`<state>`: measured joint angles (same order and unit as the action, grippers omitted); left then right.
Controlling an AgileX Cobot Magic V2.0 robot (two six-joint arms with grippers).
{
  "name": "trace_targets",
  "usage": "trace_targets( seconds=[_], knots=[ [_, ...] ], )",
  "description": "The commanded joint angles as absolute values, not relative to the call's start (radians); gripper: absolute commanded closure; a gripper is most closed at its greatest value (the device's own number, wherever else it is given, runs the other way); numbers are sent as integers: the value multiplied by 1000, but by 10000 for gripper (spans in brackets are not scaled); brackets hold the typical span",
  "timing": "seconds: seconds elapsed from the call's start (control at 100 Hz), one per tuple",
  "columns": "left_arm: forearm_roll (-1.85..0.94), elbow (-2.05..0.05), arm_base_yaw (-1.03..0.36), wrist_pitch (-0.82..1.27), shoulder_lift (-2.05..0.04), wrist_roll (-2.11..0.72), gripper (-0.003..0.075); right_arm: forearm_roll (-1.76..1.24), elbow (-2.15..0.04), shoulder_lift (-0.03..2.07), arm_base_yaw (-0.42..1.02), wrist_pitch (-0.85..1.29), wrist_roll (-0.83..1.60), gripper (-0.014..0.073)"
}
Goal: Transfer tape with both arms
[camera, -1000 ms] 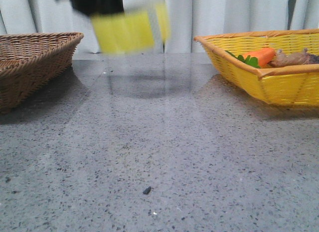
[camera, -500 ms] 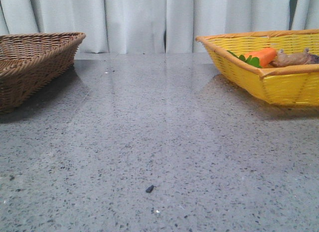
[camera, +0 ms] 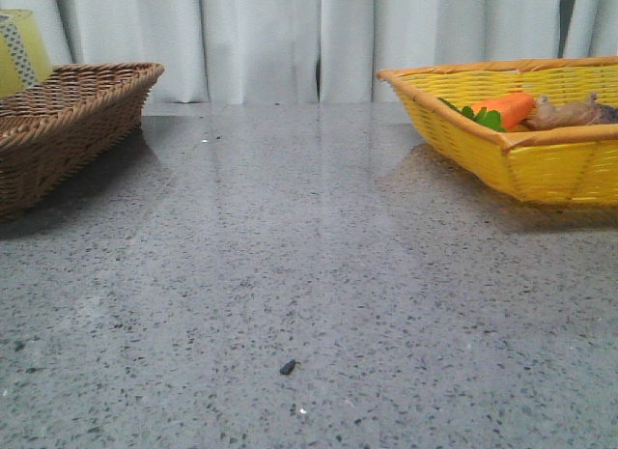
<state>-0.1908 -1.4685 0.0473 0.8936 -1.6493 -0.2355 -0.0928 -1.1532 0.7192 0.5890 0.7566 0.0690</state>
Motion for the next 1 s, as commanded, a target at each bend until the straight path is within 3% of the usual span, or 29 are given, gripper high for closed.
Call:
trace_targets(
  seconds=[0.0,0.12,0.27,0.35,0.46,0.59,0.8,0.99],
  knots=[
    [-245,-1500,49,827,-1604,-230,518,-85,-1176,717,587,684,72,650],
    [-255,-1500,49,840,-1604,-230,339,-85,-1176,715,587,688,72,650],
    [-311,-1500,49,867,-1586,-230,321,-82,-1171,699,587,705,72,650],
    [-343,-1500,49,860,-1564,-230,356,-60,-1144,668,587,682,72,650],
    [-460,-1469,14,797,-1494,-251,473,34,-1075,576,587,660,72,650],
    [-556,-1361,-117,648,-1348,-349,573,138,-978,430,587,641,72,650],
    [-491,-1030,-424,254,-972,-417,603,299,-828,168,587,574,72,650],
    [-485,-735,-532,124,-704,-417,740,309,-776,57,587,601,72,650]
  ],
)
